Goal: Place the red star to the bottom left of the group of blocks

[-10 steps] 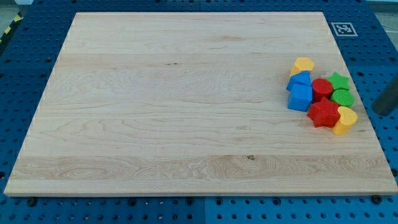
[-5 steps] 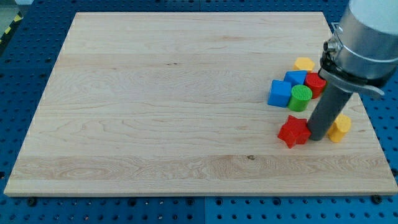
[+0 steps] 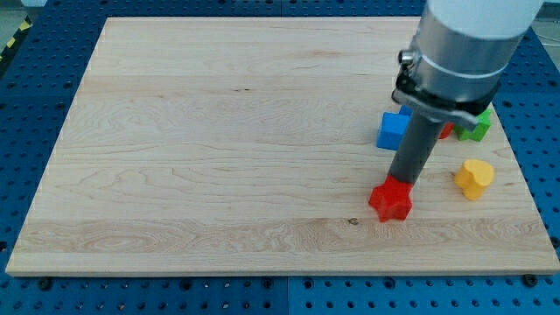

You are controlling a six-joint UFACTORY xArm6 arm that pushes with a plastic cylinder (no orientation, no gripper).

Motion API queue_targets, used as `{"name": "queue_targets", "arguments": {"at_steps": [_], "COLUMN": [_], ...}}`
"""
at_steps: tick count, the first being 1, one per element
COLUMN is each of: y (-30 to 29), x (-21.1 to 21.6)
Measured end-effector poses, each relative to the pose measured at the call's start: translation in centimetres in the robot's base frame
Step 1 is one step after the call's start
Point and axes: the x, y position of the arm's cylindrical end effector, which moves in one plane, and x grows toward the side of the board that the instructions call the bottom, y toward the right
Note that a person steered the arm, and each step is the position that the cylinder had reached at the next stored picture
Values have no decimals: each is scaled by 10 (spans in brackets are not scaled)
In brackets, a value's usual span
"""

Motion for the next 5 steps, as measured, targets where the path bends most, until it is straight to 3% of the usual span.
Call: {"name": "queue_targets", "arguments": {"at_steps": [1, 2, 4, 5], "y": [-26, -30, 44, 39], "x": [31, 30, 43, 75]}}
